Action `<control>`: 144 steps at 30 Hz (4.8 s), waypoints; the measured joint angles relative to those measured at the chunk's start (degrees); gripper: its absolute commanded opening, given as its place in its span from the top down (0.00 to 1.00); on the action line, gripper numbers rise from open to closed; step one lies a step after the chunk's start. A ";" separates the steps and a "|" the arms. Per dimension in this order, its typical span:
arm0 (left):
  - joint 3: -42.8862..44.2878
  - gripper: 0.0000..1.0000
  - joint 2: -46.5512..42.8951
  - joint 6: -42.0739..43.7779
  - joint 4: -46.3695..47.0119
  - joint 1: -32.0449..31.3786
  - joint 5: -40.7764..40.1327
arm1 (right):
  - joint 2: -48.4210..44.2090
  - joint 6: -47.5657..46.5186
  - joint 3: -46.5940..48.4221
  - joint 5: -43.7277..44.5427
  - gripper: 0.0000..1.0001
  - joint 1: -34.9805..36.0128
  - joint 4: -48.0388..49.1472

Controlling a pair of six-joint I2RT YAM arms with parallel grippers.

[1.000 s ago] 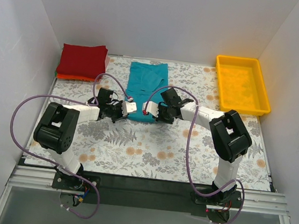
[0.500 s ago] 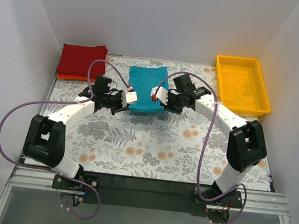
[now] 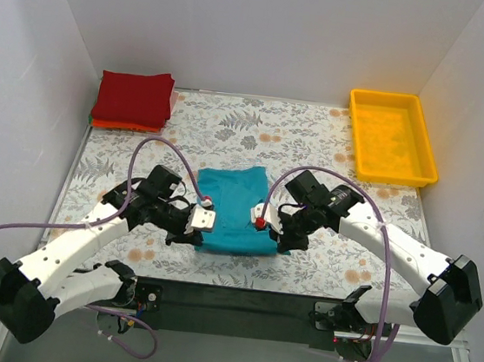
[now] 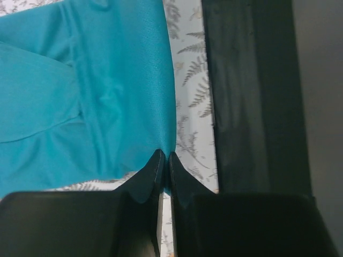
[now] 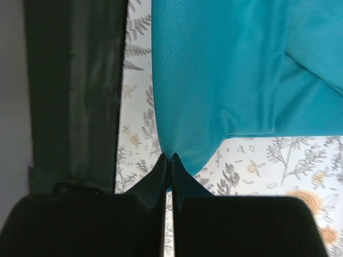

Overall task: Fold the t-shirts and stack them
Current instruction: Fold the tshirt

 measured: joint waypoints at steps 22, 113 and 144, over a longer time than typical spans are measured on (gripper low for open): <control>22.53 1.00 43.76 3.87 4.50 25.53 3.78 | 51.74 -11.19 49.27 -3.26 0.99 -11.67 -7.78; 11.52 1.00 34.86 -6.19 29.05 -5.66 -8.41 | 53.02 26.56 33.81 -28.70 0.76 -10.54 7.93; 9.60 1.00 31.32 -3.74 37.62 -4.57 -11.87 | 60.98 15.37 35.36 -35.01 0.84 -10.64 -1.46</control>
